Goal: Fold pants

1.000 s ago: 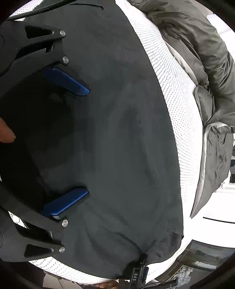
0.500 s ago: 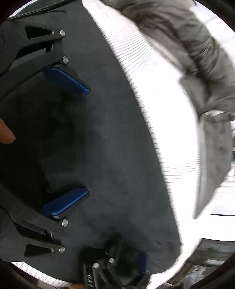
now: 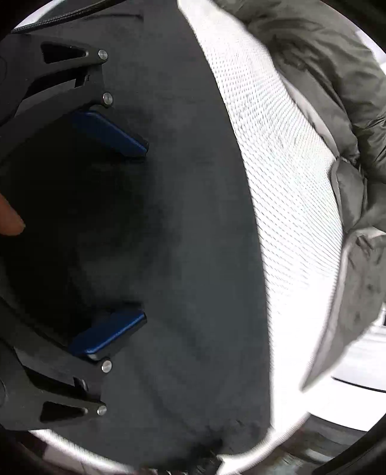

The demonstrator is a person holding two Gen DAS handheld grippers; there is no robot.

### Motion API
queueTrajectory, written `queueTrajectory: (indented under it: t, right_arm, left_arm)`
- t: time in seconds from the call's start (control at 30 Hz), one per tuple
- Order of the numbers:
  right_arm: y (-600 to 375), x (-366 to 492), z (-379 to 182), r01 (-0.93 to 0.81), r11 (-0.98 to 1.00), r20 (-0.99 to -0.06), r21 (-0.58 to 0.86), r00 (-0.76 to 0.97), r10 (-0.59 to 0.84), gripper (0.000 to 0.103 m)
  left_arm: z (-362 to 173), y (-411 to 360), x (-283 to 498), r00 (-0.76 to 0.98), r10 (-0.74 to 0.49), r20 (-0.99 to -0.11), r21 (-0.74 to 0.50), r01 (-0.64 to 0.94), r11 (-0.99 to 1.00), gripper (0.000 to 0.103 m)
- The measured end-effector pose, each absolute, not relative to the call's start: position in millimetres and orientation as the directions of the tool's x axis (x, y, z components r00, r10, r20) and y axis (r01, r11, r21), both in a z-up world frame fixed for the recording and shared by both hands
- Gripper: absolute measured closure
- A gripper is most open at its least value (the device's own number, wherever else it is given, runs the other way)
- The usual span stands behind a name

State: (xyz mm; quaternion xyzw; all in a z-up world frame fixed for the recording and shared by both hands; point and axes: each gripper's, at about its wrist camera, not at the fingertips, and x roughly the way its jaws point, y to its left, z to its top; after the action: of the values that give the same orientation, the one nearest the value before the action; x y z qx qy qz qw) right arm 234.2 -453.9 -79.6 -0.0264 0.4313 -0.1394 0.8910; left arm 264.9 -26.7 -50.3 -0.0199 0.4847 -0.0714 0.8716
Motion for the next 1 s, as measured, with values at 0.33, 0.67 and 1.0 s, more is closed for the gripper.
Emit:
queueTrajectory:
  t: [0.33,0.67,1.0]
  right_arm:
    - [-306.1,250.9,-79.0,-0.163,0.981,-0.773,-0.105,0.634,0.023,0.001]
    - [-392.1,277.5,-92.6,0.037,0.934,-0.748,-0.355,0.588,-0.307,0.001]
    - [-456.2,237.9,-61.1,0.287,0.945,-0.746,-0.158,0.593,-0.304,0.001]
  left_arm:
    - [-61.0,-27.7,290.0,0.5,-0.132,-0.856,-0.102,0.087,0.991,0.001]
    - [-68.5,-7.9,291.3,0.504,-0.111,-0.856,-0.079,0.085,0.993,0.001]
    - [-57.9,-6.3,292.4,0.526,-0.089,-0.846,-0.078,0.043,0.996,0.001]
